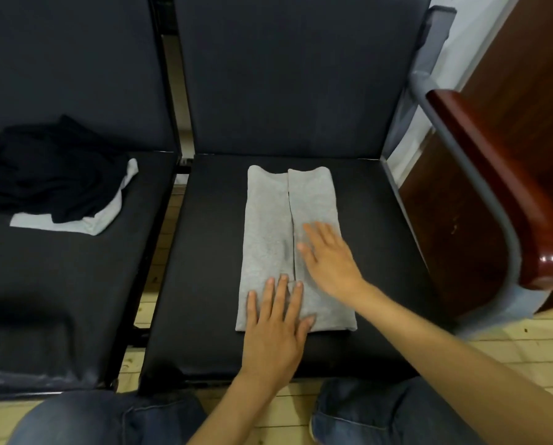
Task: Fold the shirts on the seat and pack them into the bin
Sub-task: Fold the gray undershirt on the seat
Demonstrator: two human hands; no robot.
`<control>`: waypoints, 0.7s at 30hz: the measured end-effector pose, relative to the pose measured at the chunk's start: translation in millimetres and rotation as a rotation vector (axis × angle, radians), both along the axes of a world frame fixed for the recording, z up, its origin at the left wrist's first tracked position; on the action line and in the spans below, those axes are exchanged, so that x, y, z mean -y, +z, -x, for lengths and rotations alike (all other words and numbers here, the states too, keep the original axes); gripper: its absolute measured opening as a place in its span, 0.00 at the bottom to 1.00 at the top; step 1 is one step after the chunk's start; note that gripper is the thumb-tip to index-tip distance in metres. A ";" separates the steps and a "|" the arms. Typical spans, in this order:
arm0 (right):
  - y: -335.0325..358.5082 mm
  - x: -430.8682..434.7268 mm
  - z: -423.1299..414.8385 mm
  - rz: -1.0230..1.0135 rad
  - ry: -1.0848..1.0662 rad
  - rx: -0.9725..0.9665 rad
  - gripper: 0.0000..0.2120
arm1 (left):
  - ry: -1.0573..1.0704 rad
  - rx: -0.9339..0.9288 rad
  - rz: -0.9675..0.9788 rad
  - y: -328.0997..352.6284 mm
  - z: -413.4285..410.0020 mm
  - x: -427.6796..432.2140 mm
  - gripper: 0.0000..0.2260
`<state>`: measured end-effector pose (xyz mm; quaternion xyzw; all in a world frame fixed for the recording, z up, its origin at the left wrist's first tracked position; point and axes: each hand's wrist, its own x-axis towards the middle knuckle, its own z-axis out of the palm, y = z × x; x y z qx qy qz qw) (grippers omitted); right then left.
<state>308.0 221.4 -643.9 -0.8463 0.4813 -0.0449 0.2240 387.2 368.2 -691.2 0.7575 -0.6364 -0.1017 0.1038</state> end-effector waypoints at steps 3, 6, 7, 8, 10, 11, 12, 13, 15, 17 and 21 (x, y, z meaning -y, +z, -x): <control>-18.6 -25.5 25.8 -0.015 0.057 -0.176 0.26 | -0.021 -0.001 -0.081 -0.5 0.1 -2.9 0.29; -25.7 -29.5 36.9 -0.030 0.088 -0.261 0.27 | -0.067 0.011 -0.125 6.7 0.9 -5.3 0.31; -26.1 -27.5 36.9 -0.048 0.099 -0.273 0.27 | -0.095 0.016 -0.126 12.3 -1.9 -5.7 0.30; -23.4 -27.3 36.8 -0.071 0.114 -0.284 0.27 | -0.100 0.013 -0.106 18.0 -7.5 -5.0 0.30; -14.7 -30.4 39.6 -0.100 0.145 -0.261 0.28 | -0.195 -0.003 -0.105 28.4 -23.6 -5.8 0.31; -10.7 -33.9 43.6 -0.076 0.168 -0.213 0.29 | -0.244 -0.009 -0.051 31.9 -34.0 -9.5 0.31; -5.8 -38.8 48.9 -0.015 0.199 -0.136 0.32 | -0.267 0.023 0.015 38.4 -43.3 -15.4 0.30; 0.2 -44.7 55.1 0.070 0.243 -0.057 0.36 | -0.301 0.110 0.048 39.7 -52.6 -20.6 0.27; 10.1 -57.2 69.8 0.238 0.346 0.035 0.35 | -0.332 0.239 0.105 38.3 -71.2 -30.0 0.20; 13.3 -65.0 86.1 0.295 0.404 -0.003 0.28 | -0.346 0.313 0.130 36.8 -82.4 -36.2 0.16; 3.5 -70.6 105.5 0.380 0.441 -0.185 0.19 | -0.372 0.430 0.144 39.3 -84.3 -32.2 0.10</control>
